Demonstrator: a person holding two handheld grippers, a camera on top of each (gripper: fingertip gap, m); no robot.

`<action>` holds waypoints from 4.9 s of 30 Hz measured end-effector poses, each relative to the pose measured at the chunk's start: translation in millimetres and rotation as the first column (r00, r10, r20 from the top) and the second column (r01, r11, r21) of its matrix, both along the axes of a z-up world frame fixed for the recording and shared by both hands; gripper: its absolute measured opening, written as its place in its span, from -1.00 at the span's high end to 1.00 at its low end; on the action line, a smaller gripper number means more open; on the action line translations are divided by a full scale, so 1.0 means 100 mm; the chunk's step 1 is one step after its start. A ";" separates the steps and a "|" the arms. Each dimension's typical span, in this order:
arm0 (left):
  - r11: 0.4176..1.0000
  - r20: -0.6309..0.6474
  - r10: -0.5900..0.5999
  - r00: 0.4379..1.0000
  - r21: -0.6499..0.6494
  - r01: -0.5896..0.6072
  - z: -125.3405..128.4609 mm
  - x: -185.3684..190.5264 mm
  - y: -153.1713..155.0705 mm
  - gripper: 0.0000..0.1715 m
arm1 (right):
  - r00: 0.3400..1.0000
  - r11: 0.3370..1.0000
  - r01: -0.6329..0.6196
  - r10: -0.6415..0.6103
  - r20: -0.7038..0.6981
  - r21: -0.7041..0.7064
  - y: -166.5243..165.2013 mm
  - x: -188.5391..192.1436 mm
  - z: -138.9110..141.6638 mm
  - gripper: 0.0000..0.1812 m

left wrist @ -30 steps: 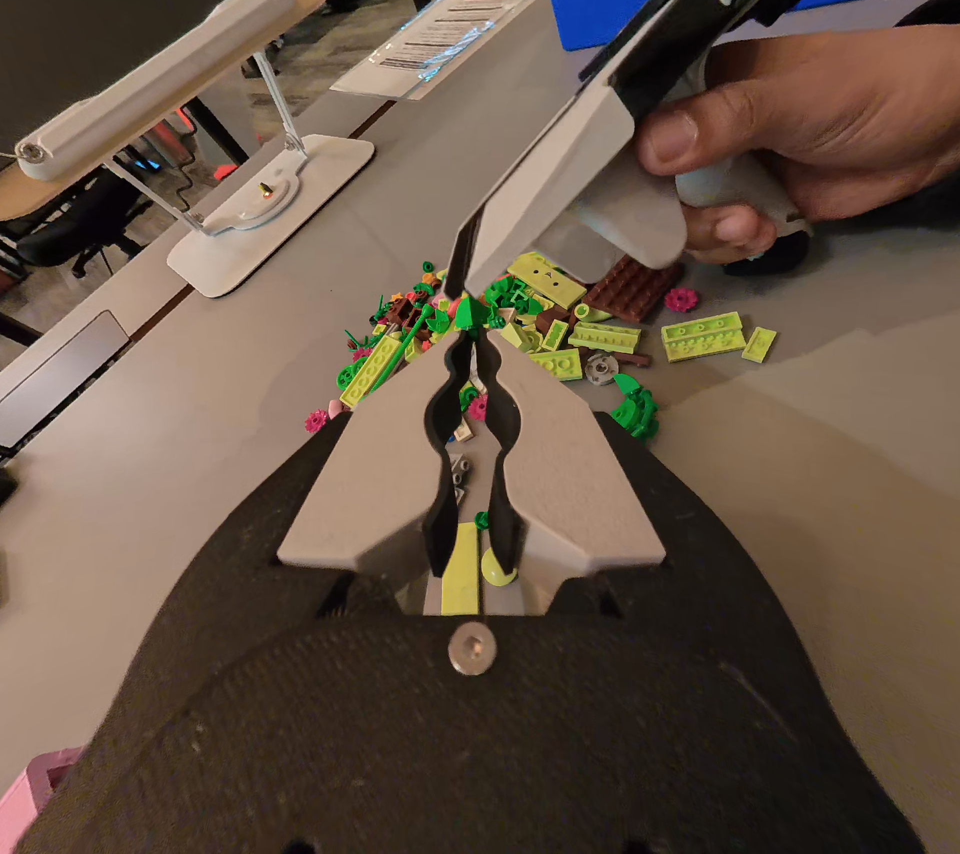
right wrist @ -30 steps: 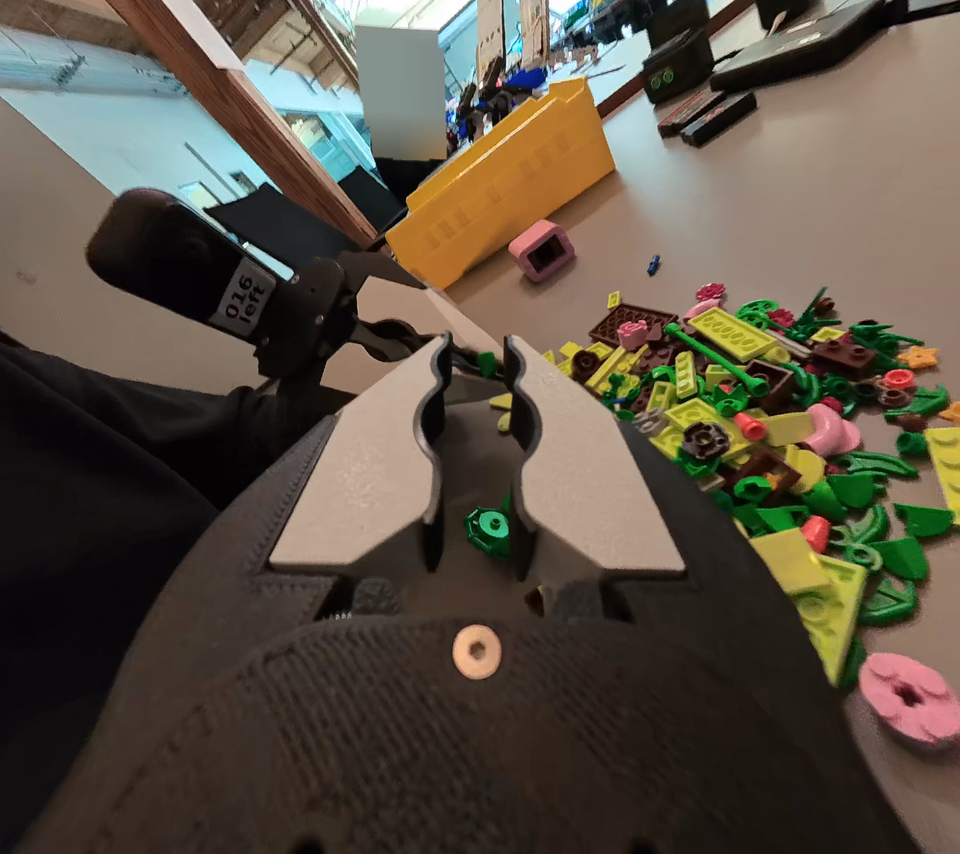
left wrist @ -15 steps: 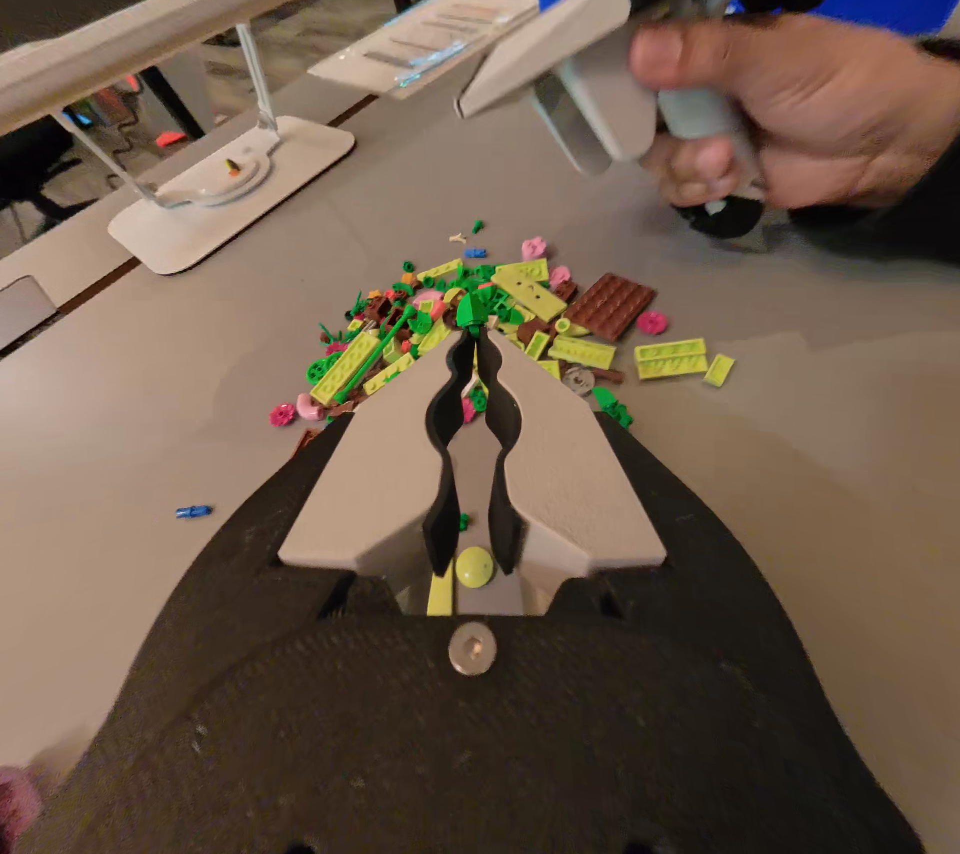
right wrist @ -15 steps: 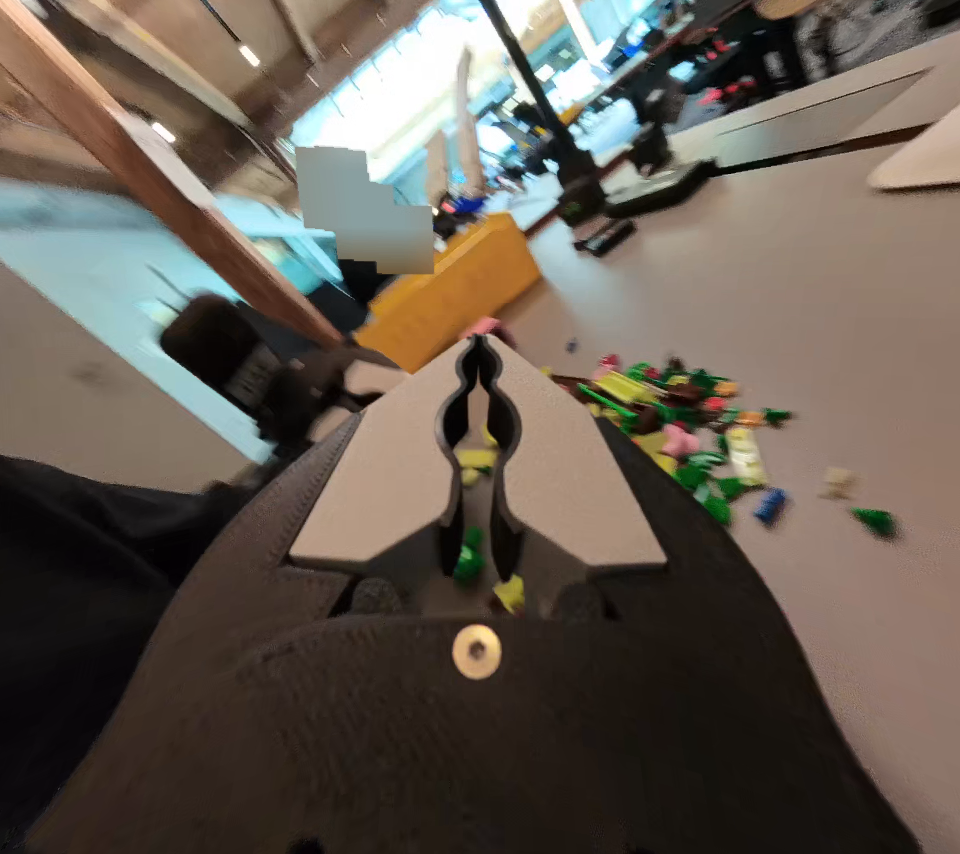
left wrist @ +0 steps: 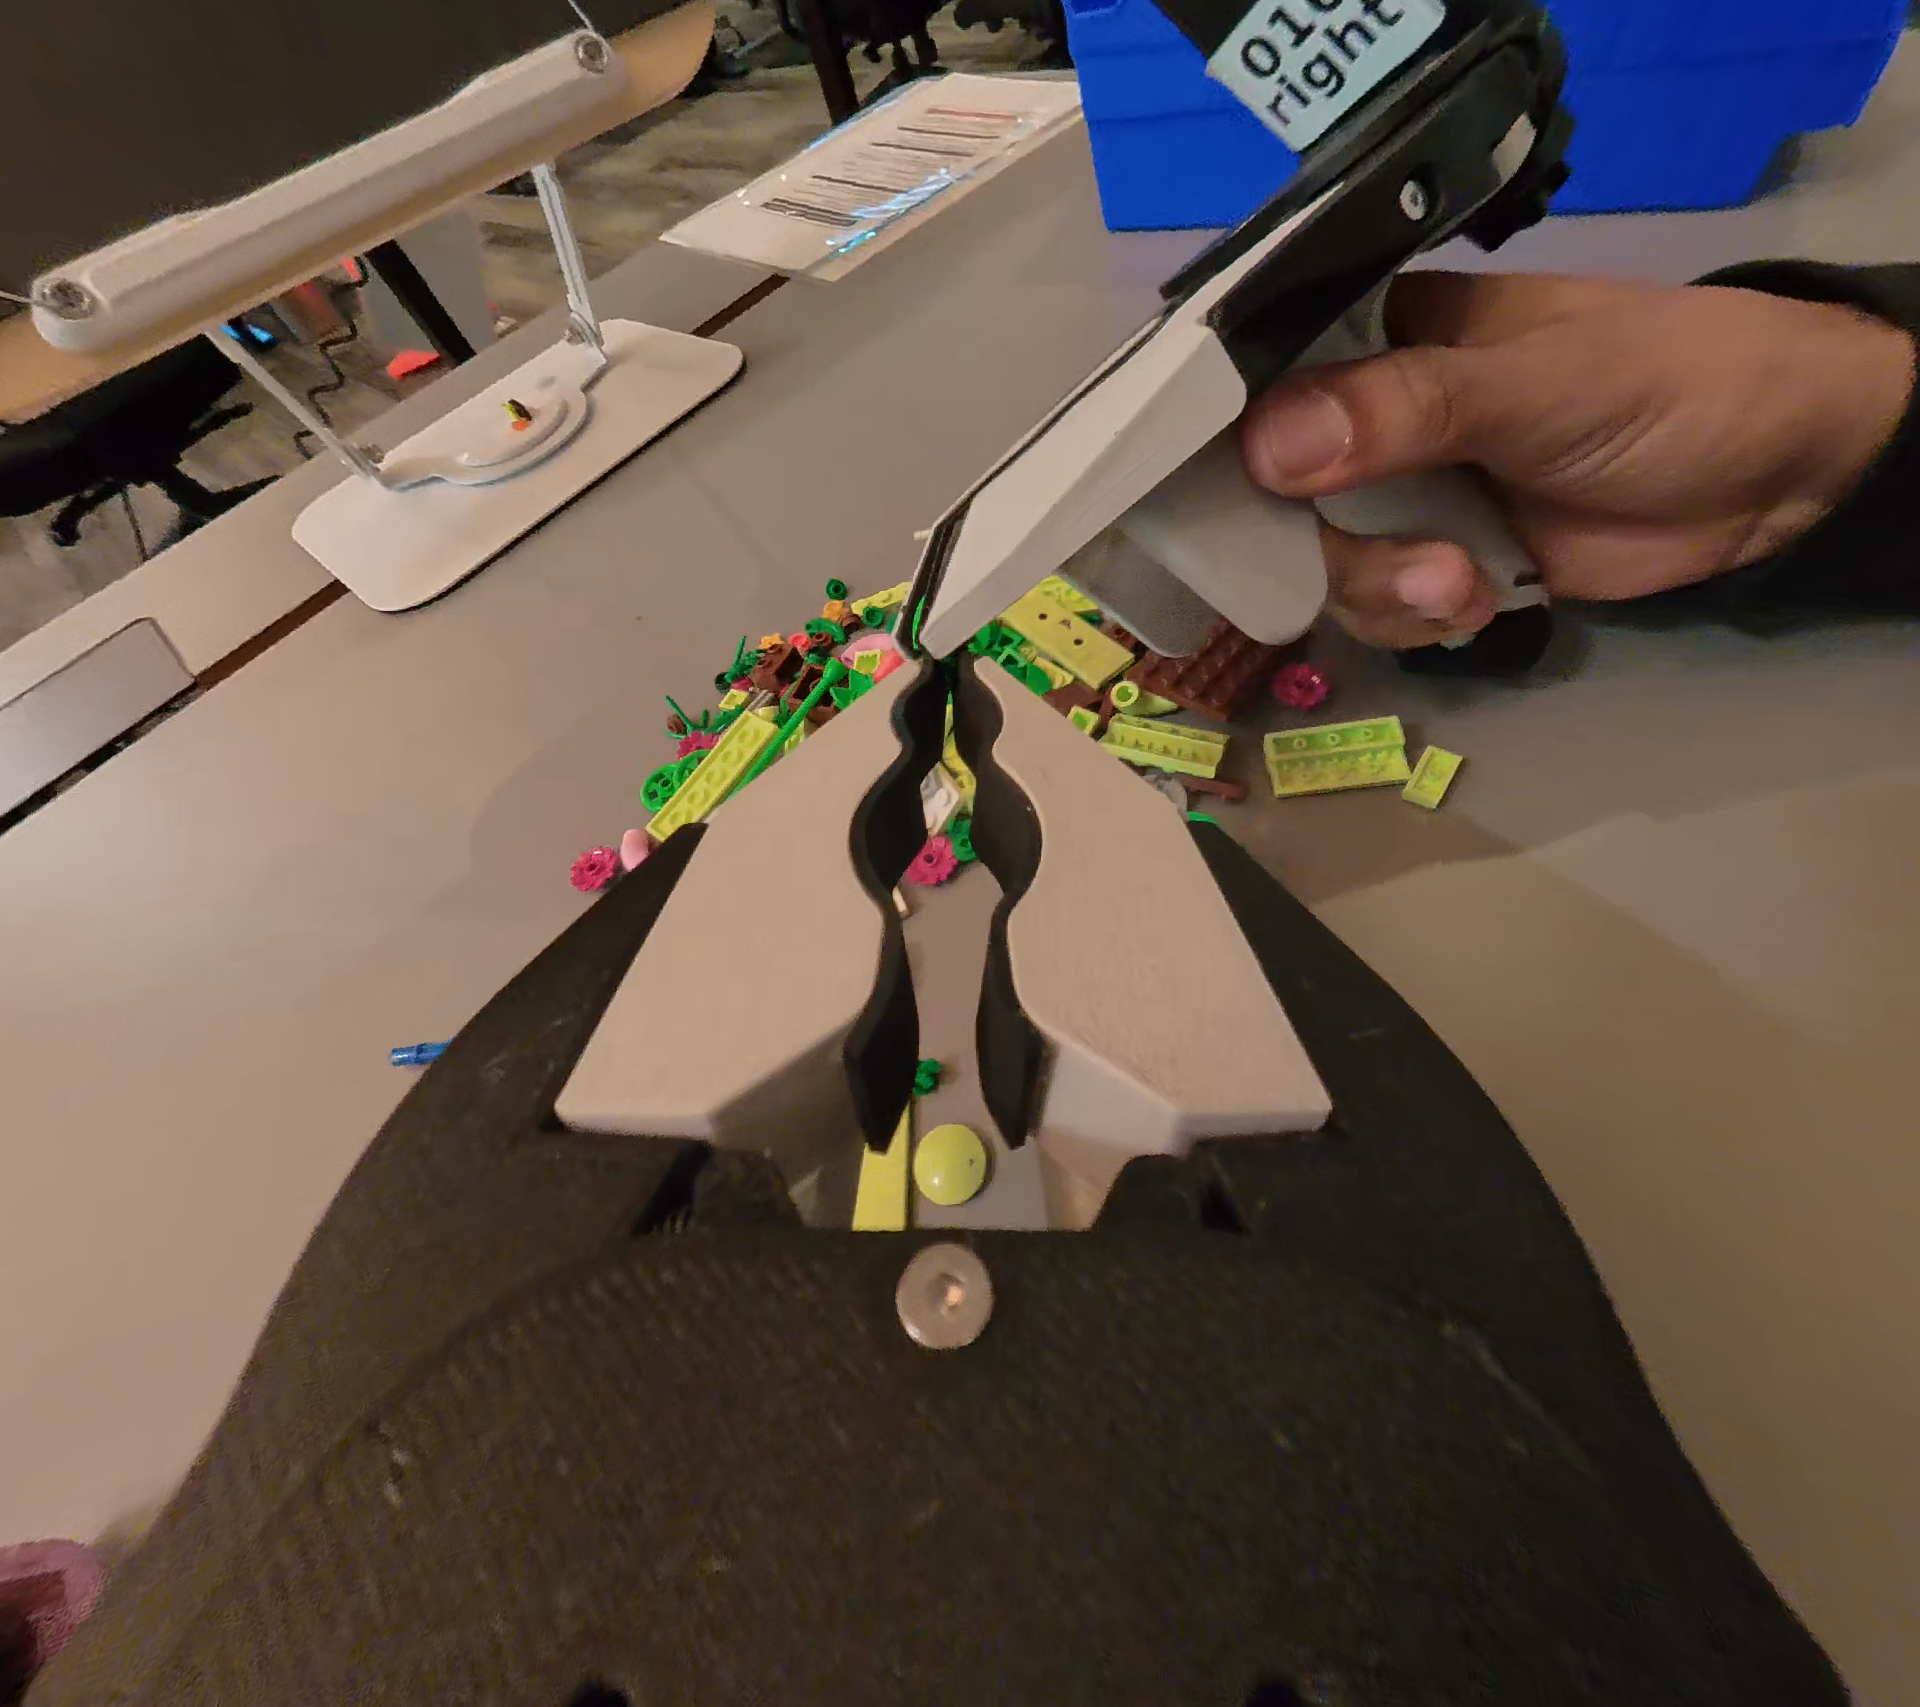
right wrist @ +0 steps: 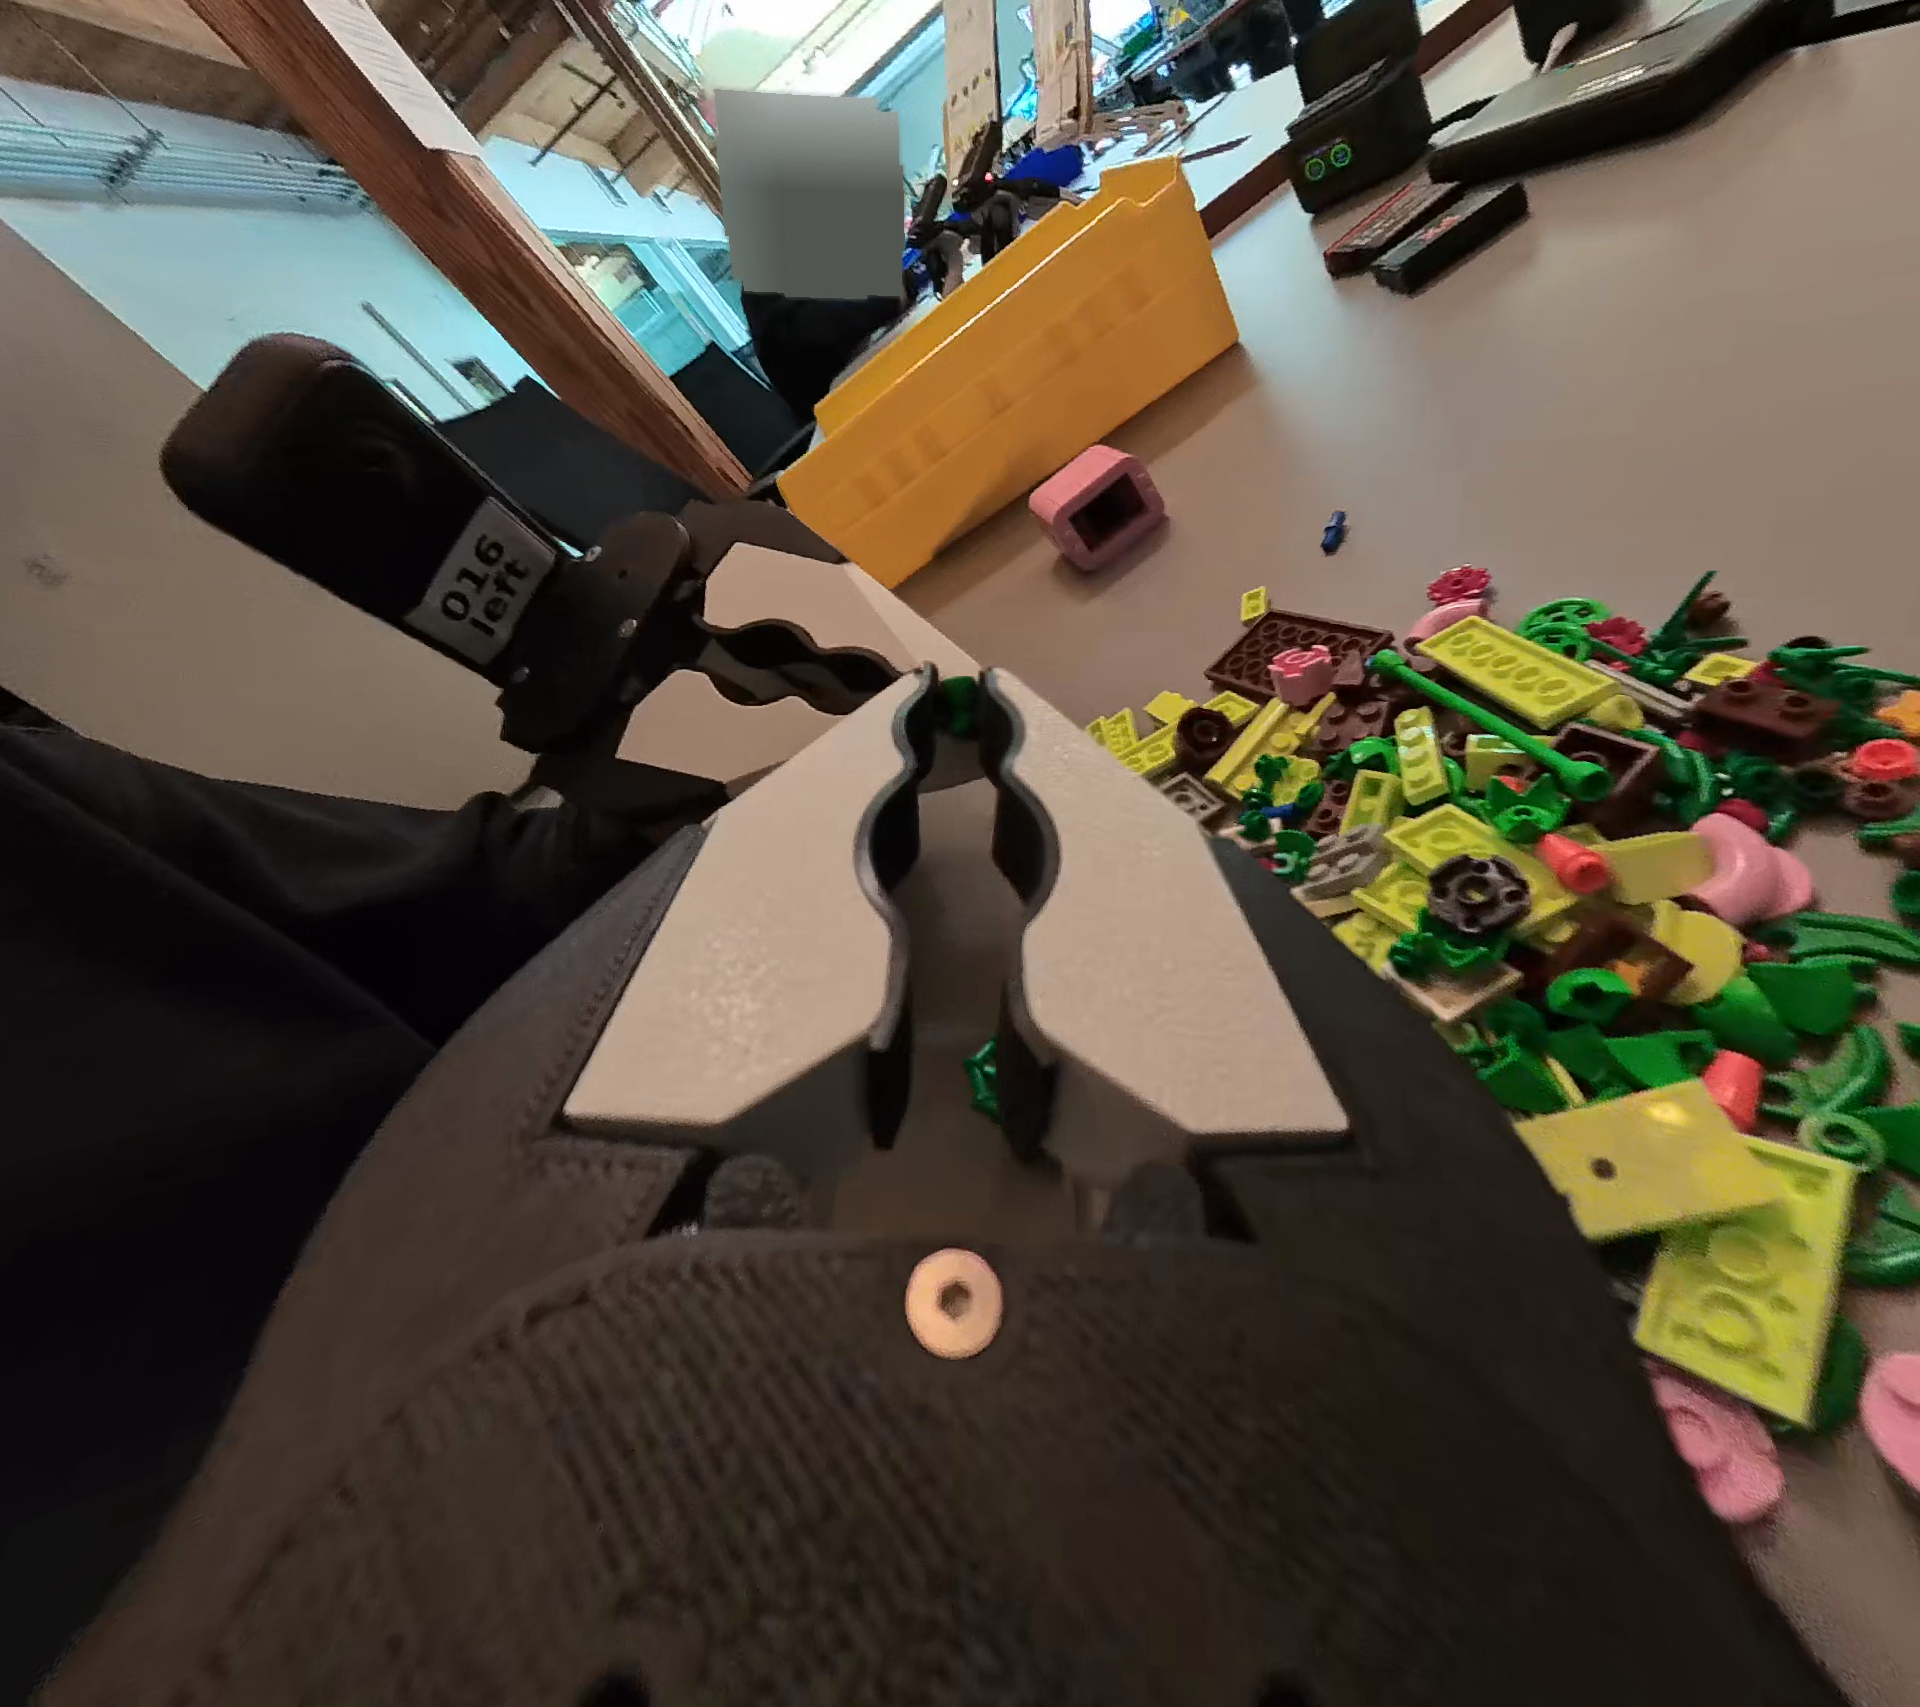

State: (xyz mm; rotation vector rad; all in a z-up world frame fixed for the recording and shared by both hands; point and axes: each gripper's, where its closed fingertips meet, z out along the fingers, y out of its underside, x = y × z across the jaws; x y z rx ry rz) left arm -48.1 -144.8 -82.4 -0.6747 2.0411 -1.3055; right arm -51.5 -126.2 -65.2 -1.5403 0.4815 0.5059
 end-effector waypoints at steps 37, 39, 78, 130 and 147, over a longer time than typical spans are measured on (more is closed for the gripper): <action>0.974 -0.217 0.029 0.976 0.226 0.021 -0.65 0.08 0.10 0.99 | 0.943 0.837 0.295 -0.178 0.280 -0.462 -0.50 0.76 -0.65 0.96; 0.976 -0.215 0.029 0.976 0.219 0.019 -0.65 0.08 0.10 0.99 | 0.939 0.817 0.299 -0.160 0.305 -0.492 -0.48 0.75 -0.70 0.94; 0.724 -0.140 0.346 0.927 -0.589 -0.360 0.82 -2.05 1.01 0.69 | 0.752 0.919 0.386 -0.362 0.551 0.078 0.14 -0.94 1.02 0.62; 0.582 -0.338 0.655 0.677 -0.345 -0.736 -0.13 -5.94 1.30 0.57 | 0.802 0.979 0.158 -0.049 0.596 -0.132 0.16 -4.68 0.44 0.37; -0.047 -0.532 0.841 -0.099 0.109 -0.993 -1.91 -8.35 2.69 0.75 | 0.545 0.881 0.215 0.250 0.800 -0.421 1.25 -3.36 -1.94 0.69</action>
